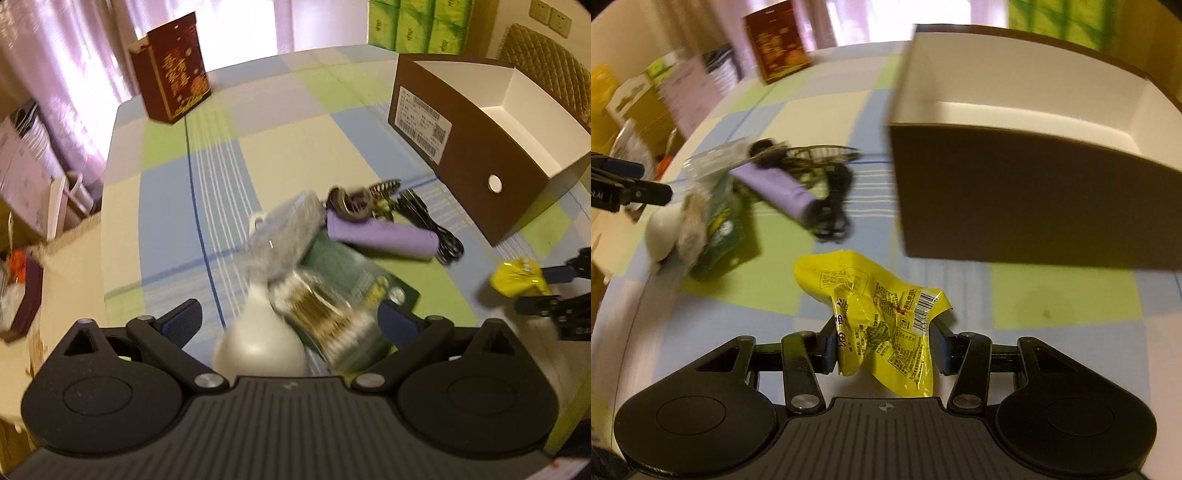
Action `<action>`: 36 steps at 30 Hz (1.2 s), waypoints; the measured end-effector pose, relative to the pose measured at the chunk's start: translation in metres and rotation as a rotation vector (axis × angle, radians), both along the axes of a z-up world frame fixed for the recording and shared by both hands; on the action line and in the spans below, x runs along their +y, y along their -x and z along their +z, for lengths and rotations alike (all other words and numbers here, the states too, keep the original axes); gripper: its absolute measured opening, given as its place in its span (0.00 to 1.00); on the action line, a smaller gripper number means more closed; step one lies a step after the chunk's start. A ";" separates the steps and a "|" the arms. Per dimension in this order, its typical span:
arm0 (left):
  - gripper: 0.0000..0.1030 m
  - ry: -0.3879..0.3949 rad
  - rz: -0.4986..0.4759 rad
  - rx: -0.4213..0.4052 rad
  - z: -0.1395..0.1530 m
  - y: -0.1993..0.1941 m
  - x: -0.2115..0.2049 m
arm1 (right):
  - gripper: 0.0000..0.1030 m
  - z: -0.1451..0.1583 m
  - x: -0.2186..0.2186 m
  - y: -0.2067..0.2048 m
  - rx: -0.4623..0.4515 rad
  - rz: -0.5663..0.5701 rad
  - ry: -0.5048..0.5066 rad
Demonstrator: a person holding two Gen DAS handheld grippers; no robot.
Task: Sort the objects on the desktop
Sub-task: 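Grasp the blue toothpick box with the left gripper while the right gripper carries the yellow packet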
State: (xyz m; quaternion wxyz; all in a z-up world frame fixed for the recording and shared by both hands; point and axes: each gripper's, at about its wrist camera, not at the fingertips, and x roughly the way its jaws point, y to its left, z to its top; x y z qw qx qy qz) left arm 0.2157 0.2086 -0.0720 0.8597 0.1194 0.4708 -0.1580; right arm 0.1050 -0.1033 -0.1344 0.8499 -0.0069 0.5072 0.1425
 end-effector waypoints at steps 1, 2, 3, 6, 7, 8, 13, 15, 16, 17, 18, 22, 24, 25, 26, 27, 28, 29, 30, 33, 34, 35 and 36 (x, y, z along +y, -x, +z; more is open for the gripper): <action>0.95 0.002 -0.011 0.000 -0.001 -0.007 0.001 | 0.45 0.000 -0.006 0.000 0.003 -0.023 0.002; 0.94 0.007 -0.023 0.005 -0.002 -0.014 0.002 | 0.45 0.001 -0.013 0.000 0.005 -0.045 0.004; 0.93 0.015 -0.034 0.012 -0.003 -0.020 0.003 | 0.45 0.001 -0.019 0.001 0.007 -0.066 0.004; 0.90 0.048 -0.068 0.038 -0.009 -0.039 0.005 | 0.45 0.003 -0.040 0.000 0.013 -0.137 0.001; 0.87 0.058 -0.076 0.049 -0.011 -0.045 0.006 | 0.45 0.004 -0.048 0.000 0.014 -0.162 0.001; 0.87 0.069 -0.084 0.060 -0.013 -0.051 0.007 | 0.45 0.006 -0.055 0.000 0.015 -0.184 0.002; 0.86 0.134 -0.095 0.110 -0.022 -0.079 0.015 | 0.45 0.012 -0.084 0.002 0.005 -0.265 0.023; 0.86 0.168 -0.100 0.132 -0.025 -0.089 0.018 | 0.45 0.015 -0.093 0.004 0.003 -0.290 0.027; 0.85 0.178 -0.101 0.141 -0.027 -0.093 0.019 | 0.45 0.016 -0.098 0.005 0.002 -0.302 0.029; 0.82 0.187 -0.098 0.157 -0.030 -0.098 0.020 | 0.46 0.016 -0.101 0.005 0.001 -0.310 0.032; 0.79 0.194 -0.098 0.172 -0.033 -0.102 0.020 | 0.46 0.017 -0.104 0.007 0.001 -0.319 0.035; 0.65 0.232 -0.094 0.233 -0.047 -0.115 0.023 | 0.46 0.018 -0.112 0.011 0.001 -0.338 0.043; 0.58 0.273 -0.090 0.252 -0.050 -0.117 0.025 | 0.46 0.019 -0.115 0.014 0.000 -0.344 0.044; 0.57 0.279 -0.090 0.252 -0.050 -0.117 0.025 | 0.46 0.019 -0.117 0.015 -0.001 -0.346 0.044; 0.57 0.277 -0.092 0.248 -0.049 -0.117 0.024 | 0.46 0.019 -0.116 0.015 -0.001 -0.347 0.045; 0.57 0.273 -0.092 0.244 -0.049 -0.116 0.023 | 0.46 0.019 -0.117 0.015 -0.003 -0.349 0.046; 0.56 0.269 -0.088 0.241 -0.048 -0.116 0.023 | 0.46 0.020 -0.118 0.017 -0.006 -0.351 0.045; 0.55 0.263 -0.083 0.236 -0.047 -0.115 0.022 | 0.46 0.018 -0.116 0.014 -0.007 -0.353 0.044; 0.55 0.256 -0.082 0.226 -0.045 -0.113 0.021 | 0.46 0.019 -0.117 0.014 -0.010 -0.354 0.043; 0.53 0.242 -0.071 0.187 -0.036 -0.107 0.021 | 0.46 0.021 -0.123 0.014 -0.020 -0.356 0.038; 0.53 0.237 -0.063 0.174 -0.033 -0.105 0.021 | 0.46 0.022 -0.125 0.014 -0.023 -0.356 0.037; 0.53 0.234 -0.058 0.162 -0.029 -0.103 0.021 | 0.46 0.023 -0.126 0.014 -0.025 -0.353 0.036; 0.53 0.231 -0.056 0.153 -0.026 -0.100 0.021 | 0.46 0.023 -0.128 0.015 -0.027 -0.350 0.034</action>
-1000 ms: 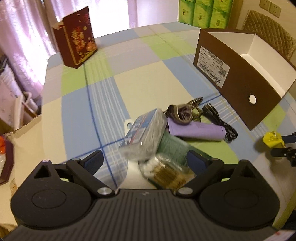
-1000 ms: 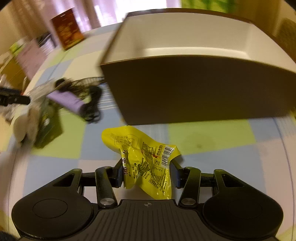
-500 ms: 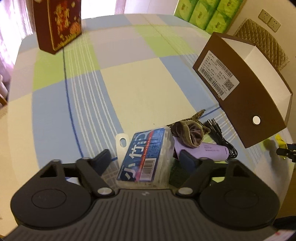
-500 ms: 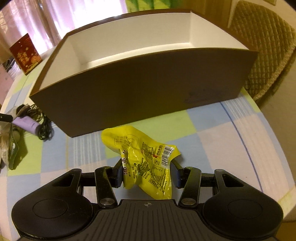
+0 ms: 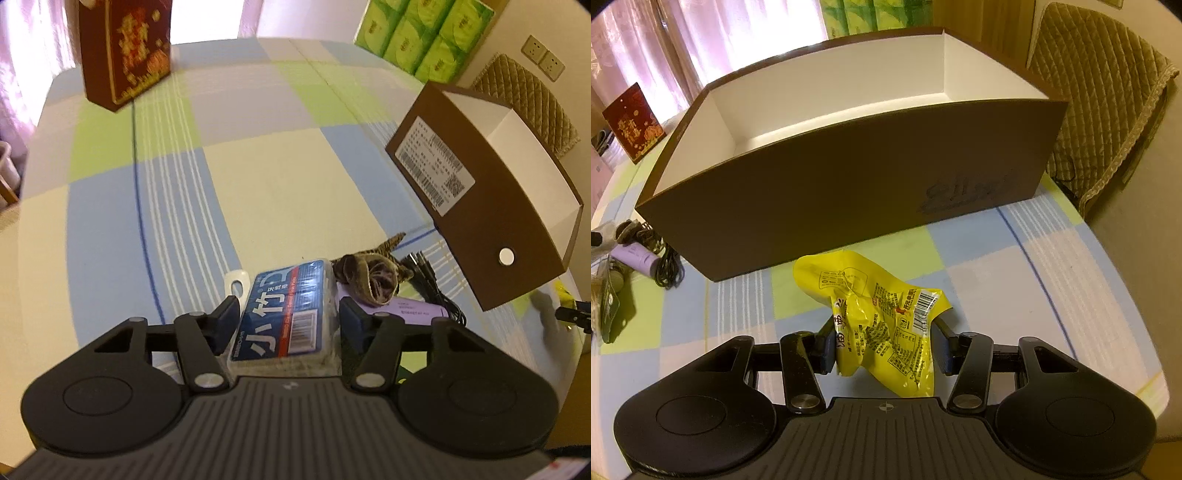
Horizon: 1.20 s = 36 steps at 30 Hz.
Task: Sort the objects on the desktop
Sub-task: 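Grasp the blue toothpick box with the left gripper while the right gripper carries the yellow packet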
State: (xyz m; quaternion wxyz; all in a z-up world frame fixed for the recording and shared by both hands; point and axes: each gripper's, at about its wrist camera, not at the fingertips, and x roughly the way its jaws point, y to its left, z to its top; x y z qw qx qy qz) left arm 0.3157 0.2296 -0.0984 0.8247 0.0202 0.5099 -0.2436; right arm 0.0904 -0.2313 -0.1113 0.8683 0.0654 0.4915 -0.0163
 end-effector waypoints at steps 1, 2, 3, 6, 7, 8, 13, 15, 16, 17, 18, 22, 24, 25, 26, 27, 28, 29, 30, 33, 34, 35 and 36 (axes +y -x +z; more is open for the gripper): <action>0.53 -0.003 0.004 -0.006 0.003 0.003 0.000 | 0.46 0.000 -0.001 0.000 -0.003 0.003 -0.002; 0.53 -0.007 0.006 -0.008 0.004 0.005 -0.001 | 0.46 0.000 -0.002 0.001 -0.005 0.006 -0.002; 0.53 -0.012 0.007 -0.007 0.005 0.007 -0.002 | 0.46 0.000 -0.003 0.001 -0.008 0.010 -0.004; 0.53 -0.034 0.025 0.006 0.003 0.014 -0.005 | 0.46 0.001 -0.007 0.003 -0.012 0.016 -0.013; 0.53 -0.033 0.034 0.008 0.004 0.018 -0.006 | 0.46 0.002 -0.008 0.004 -0.016 0.019 -0.015; 0.53 -0.024 0.039 0.006 0.007 0.024 -0.008 | 0.46 0.003 -0.010 0.005 -0.020 0.019 -0.016; 0.53 0.082 0.024 -0.037 0.031 0.068 -0.023 | 0.46 0.003 -0.021 0.010 -0.017 0.007 -0.027; 0.53 0.092 -0.008 -0.050 0.035 0.090 -0.039 | 0.46 0.001 -0.025 0.011 -0.013 0.007 -0.030; 0.53 0.084 -0.029 -0.053 0.033 0.101 -0.049 | 0.46 0.001 -0.026 0.011 -0.011 0.009 -0.031; 0.53 0.072 -0.048 -0.051 0.029 0.112 -0.059 | 0.46 0.000 -0.027 0.011 -0.010 0.012 -0.031; 0.53 0.053 -0.064 -0.045 0.022 0.121 -0.070 | 0.46 0.000 -0.028 0.011 -0.010 0.016 -0.031; 0.53 -0.057 -0.112 -0.012 -0.011 0.153 -0.101 | 0.46 0.003 -0.033 0.011 -0.017 0.036 -0.032; 0.51 -0.101 -0.112 -0.001 -0.022 0.162 -0.107 | 0.46 0.002 -0.035 0.011 -0.016 0.042 -0.034; 0.51 -0.118 -0.112 -0.003 -0.025 0.166 -0.109 | 0.46 0.002 -0.036 0.012 -0.016 0.046 -0.034; 0.51 -0.132 -0.115 -0.011 -0.027 0.169 -0.111 | 0.46 0.002 -0.037 0.012 -0.015 0.050 -0.034; 0.51 -0.143 -0.116 -0.017 -0.028 0.171 -0.113 | 0.46 0.002 -0.038 0.011 -0.013 0.055 -0.035; 0.51 -0.150 -0.114 -0.018 -0.029 0.172 -0.113 | 0.46 0.002 -0.039 0.012 -0.012 0.060 -0.037; 0.51 -0.154 -0.109 -0.014 -0.031 0.173 -0.114 | 0.46 0.002 -0.040 0.012 -0.012 0.064 -0.039; 0.51 -0.161 -0.102 -0.007 -0.034 0.172 -0.115 | 0.46 0.002 -0.040 0.012 -0.011 0.069 -0.040; 0.52 -0.202 -0.088 -0.007 -0.042 0.171 -0.123 | 0.46 0.004 -0.044 0.012 -0.012 0.089 -0.043; 0.52 -0.219 -0.089 -0.017 -0.042 0.173 -0.127 | 0.46 0.004 -0.046 0.012 -0.012 0.095 -0.045; 0.51 -0.233 -0.089 -0.023 -0.042 0.174 -0.130 | 0.46 0.005 -0.047 0.012 -0.012 0.100 -0.046; 0.51 -0.238 -0.082 -0.020 -0.042 0.174 -0.132 | 0.46 0.006 -0.049 0.012 -0.014 0.105 -0.046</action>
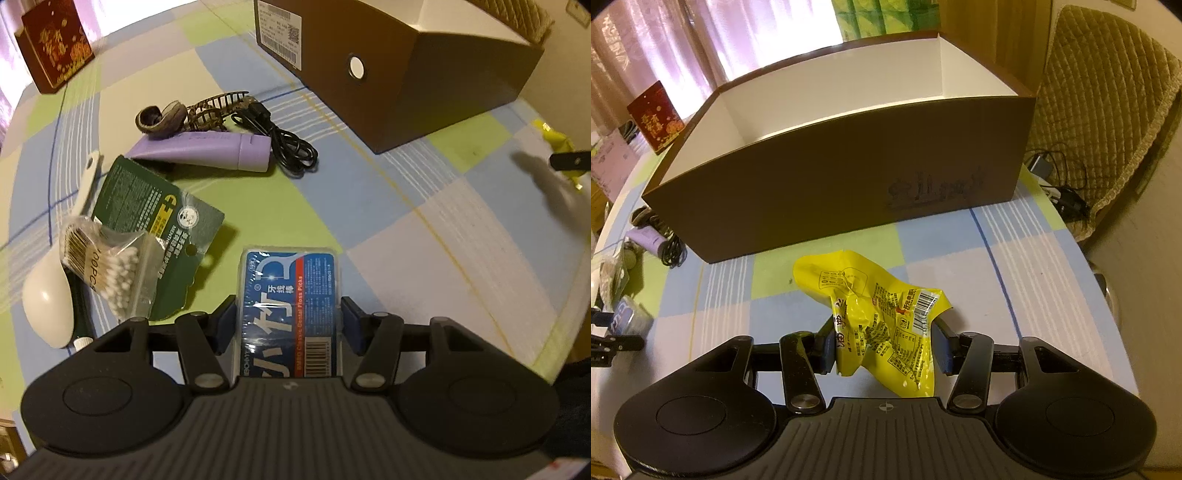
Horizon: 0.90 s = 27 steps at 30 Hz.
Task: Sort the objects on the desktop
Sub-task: 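Lower both held items into the brown box and open both grippers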
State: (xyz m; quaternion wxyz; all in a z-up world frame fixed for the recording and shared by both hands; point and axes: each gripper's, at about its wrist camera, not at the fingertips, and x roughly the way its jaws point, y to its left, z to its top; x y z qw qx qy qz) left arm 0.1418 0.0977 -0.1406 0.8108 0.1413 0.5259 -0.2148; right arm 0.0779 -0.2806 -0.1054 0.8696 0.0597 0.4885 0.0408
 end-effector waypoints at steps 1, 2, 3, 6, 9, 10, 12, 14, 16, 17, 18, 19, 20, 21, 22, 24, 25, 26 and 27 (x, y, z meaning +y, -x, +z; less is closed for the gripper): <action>0.51 0.000 0.008 0.006 0.001 0.000 -0.001 | 0.46 0.001 -0.003 0.000 -0.002 0.005 -0.001; 0.51 0.002 0.012 0.005 0.002 0.001 -0.003 | 0.46 0.002 -0.005 0.000 -0.003 0.008 -0.003; 0.51 0.006 0.011 -0.003 0.006 0.003 -0.005 | 0.46 0.004 -0.008 0.000 -0.005 0.012 -0.005; 0.51 0.029 0.007 -0.041 0.026 0.009 -0.012 | 0.46 0.010 -0.015 -0.001 -0.016 0.027 -0.010; 0.51 0.067 0.003 -0.088 0.052 0.012 -0.022 | 0.46 0.021 -0.021 -0.005 -0.037 0.055 -0.026; 0.51 0.081 -0.001 -0.108 0.062 0.013 -0.027 | 0.46 0.026 -0.023 -0.008 -0.048 0.067 -0.034; 0.51 0.105 -0.014 -0.146 0.080 0.014 -0.037 | 0.46 0.037 -0.025 -0.011 -0.075 0.091 -0.048; 0.51 0.125 -0.031 -0.181 0.097 0.012 -0.049 | 0.46 0.051 -0.026 -0.016 -0.109 0.117 -0.069; 0.51 0.142 -0.050 -0.213 0.110 0.009 -0.064 | 0.46 0.066 -0.027 -0.023 -0.154 0.153 -0.083; 0.51 0.155 -0.063 -0.228 0.116 0.007 -0.072 | 0.46 0.074 -0.028 -0.027 -0.175 0.171 -0.082; 0.51 0.168 -0.073 -0.240 0.122 0.005 -0.079 | 0.46 0.080 -0.029 -0.031 -0.195 0.187 -0.079; 0.51 0.180 -0.082 -0.253 0.127 0.003 -0.086 | 0.46 0.086 -0.030 -0.037 -0.216 0.202 -0.077; 0.51 0.192 -0.090 -0.267 0.132 -0.002 -0.096 | 0.46 0.091 -0.032 -0.043 -0.233 0.214 -0.076; 0.51 0.201 -0.094 -0.279 0.136 -0.006 -0.104 | 0.46 0.096 -0.033 -0.049 -0.247 0.225 -0.072; 0.51 0.209 -0.098 -0.290 0.139 -0.011 -0.113 | 0.46 0.100 -0.035 -0.056 -0.263 0.238 -0.065; 0.51 0.230 -0.104 -0.311 0.146 -0.021 -0.130 | 0.46 0.106 -0.037 -0.068 -0.286 0.265 -0.048; 0.51 0.239 -0.104 -0.317 0.150 -0.026 -0.138 | 0.46 0.109 -0.038 -0.076 -0.294 0.279 -0.037; 0.51 0.245 -0.106 -0.322 0.153 -0.032 -0.147 | 0.46 0.109 -0.038 -0.083 -0.299 0.291 -0.025; 0.51 0.249 -0.109 -0.329 0.155 -0.038 -0.155 | 0.46 0.109 -0.039 -0.089 -0.303 0.303 -0.015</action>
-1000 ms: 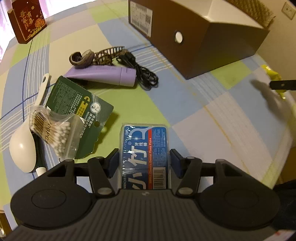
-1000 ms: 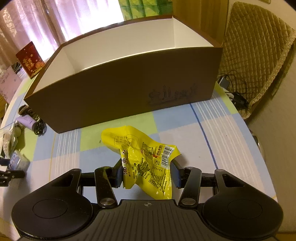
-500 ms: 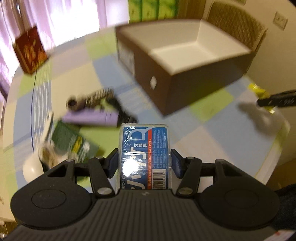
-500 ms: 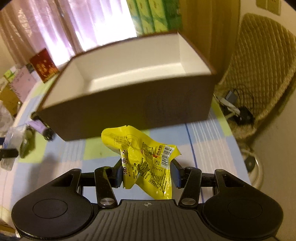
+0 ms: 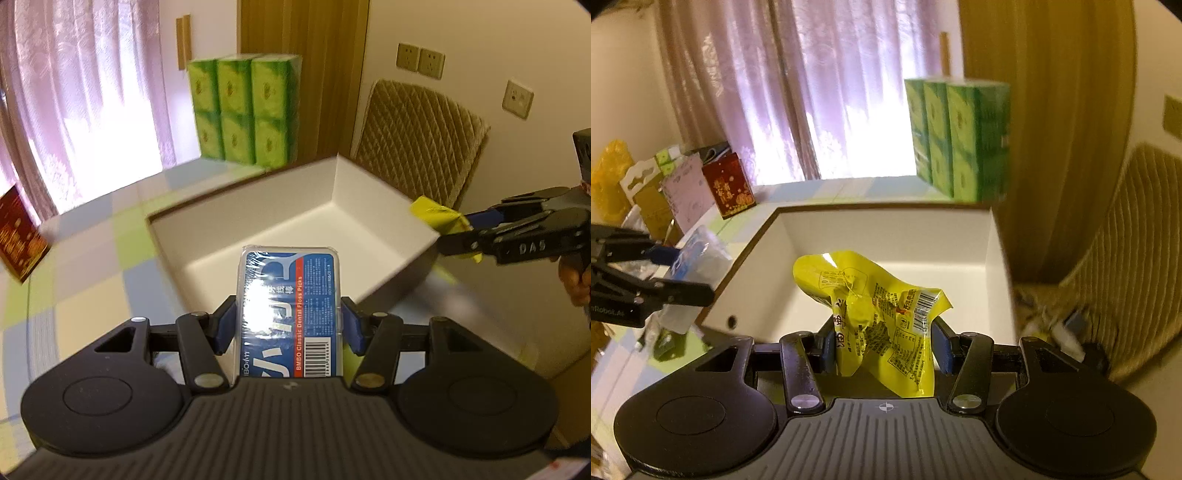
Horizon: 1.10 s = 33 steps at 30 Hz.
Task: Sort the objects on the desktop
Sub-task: 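Lower both held items into the brown box and open both grippers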
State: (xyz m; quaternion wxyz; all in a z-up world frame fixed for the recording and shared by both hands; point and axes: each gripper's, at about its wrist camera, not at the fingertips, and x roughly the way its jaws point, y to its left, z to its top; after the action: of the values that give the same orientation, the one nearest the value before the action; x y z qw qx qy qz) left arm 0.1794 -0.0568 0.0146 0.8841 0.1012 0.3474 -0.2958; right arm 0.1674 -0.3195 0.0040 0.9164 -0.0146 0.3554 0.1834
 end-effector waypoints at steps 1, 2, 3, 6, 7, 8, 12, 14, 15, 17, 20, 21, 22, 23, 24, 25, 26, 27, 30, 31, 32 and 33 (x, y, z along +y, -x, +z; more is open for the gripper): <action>0.51 0.002 0.000 -0.005 0.001 -0.006 -0.008 | 0.46 0.000 0.000 -0.009 -0.003 0.010 0.010; 0.51 -0.002 0.001 -0.007 0.002 -0.013 -0.016 | 0.46 -0.002 0.000 -0.016 -0.003 0.018 0.018; 0.51 -0.007 0.003 -0.006 0.002 -0.020 -0.022 | 0.46 -0.004 0.001 -0.024 -0.001 0.029 0.027; 0.51 -0.030 0.022 -0.001 -0.004 -0.039 -0.039 | 0.46 -0.015 0.004 -0.050 0.021 0.057 0.049; 0.51 -0.037 0.032 0.007 -0.007 -0.046 -0.043 | 0.46 -0.019 0.003 -0.058 0.034 0.066 0.052; 0.51 -0.040 0.042 0.019 -0.009 -0.054 -0.046 | 0.46 -0.024 0.004 -0.066 0.051 0.075 0.056; 0.51 -0.059 0.076 0.091 -0.029 -0.081 -0.054 | 0.46 -0.047 0.005 -0.095 0.141 0.109 0.083; 0.51 -0.075 0.090 0.131 -0.040 -0.093 -0.056 | 0.46 -0.057 0.007 -0.106 0.192 0.126 0.100; 0.51 -0.085 0.095 0.152 -0.046 -0.099 -0.057 | 0.46 -0.062 0.009 -0.111 0.215 0.136 0.111; 0.51 -0.103 0.102 0.189 -0.056 -0.107 -0.058 | 0.46 -0.071 0.013 -0.119 0.253 0.160 0.141; 0.51 -0.135 0.113 0.243 -0.073 -0.118 -0.064 | 0.47 -0.087 0.021 -0.129 0.333 0.201 0.202; 0.51 -0.143 0.112 0.261 -0.078 -0.121 -0.066 | 0.47 -0.092 0.023 -0.132 0.357 0.216 0.224; 0.51 -0.153 0.110 0.280 -0.084 -0.124 -0.069 | 0.47 -0.098 0.025 -0.135 0.375 0.227 0.249; 0.51 -0.165 0.110 0.300 -0.090 -0.127 -0.072 | 0.47 -0.103 0.027 -0.136 0.388 0.235 0.273; 0.51 -0.179 0.111 0.320 -0.097 -0.129 -0.074 | 0.47 -0.106 0.029 -0.138 0.401 0.245 0.294; 0.51 -0.194 0.112 0.337 -0.103 -0.131 -0.077 | 0.47 -0.110 0.030 -0.140 0.413 0.254 0.311; 0.51 -0.208 0.112 0.348 -0.108 -0.132 -0.080 | 0.47 -0.112 0.030 -0.141 0.426 0.260 0.323; 0.51 -0.225 0.112 0.357 -0.113 -0.133 -0.082 | 0.47 -0.115 0.031 -0.143 0.439 0.264 0.332; 0.51 -0.272 0.114 0.378 -0.126 -0.134 -0.087 | 0.47 -0.123 0.030 -0.146 0.471 0.272 0.343; 0.51 -0.280 0.116 0.389 -0.130 -0.135 -0.088 | 0.47 -0.125 0.029 -0.146 0.479 0.276 0.347; 0.51 -0.285 0.118 0.400 -0.133 -0.136 -0.088 | 0.47 -0.127 0.029 -0.146 0.484 0.277 0.352; 0.51 -0.287 0.118 0.409 -0.135 -0.136 -0.089 | 0.48 -0.129 0.029 -0.146 0.488 0.278 0.358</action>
State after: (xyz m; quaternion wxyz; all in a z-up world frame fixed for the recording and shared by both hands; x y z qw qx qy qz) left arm 0.3154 -0.1459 -0.1200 0.7876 0.1434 0.5629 -0.2058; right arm 0.3135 -0.2908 -0.1248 0.7534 -0.1793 0.5855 0.2396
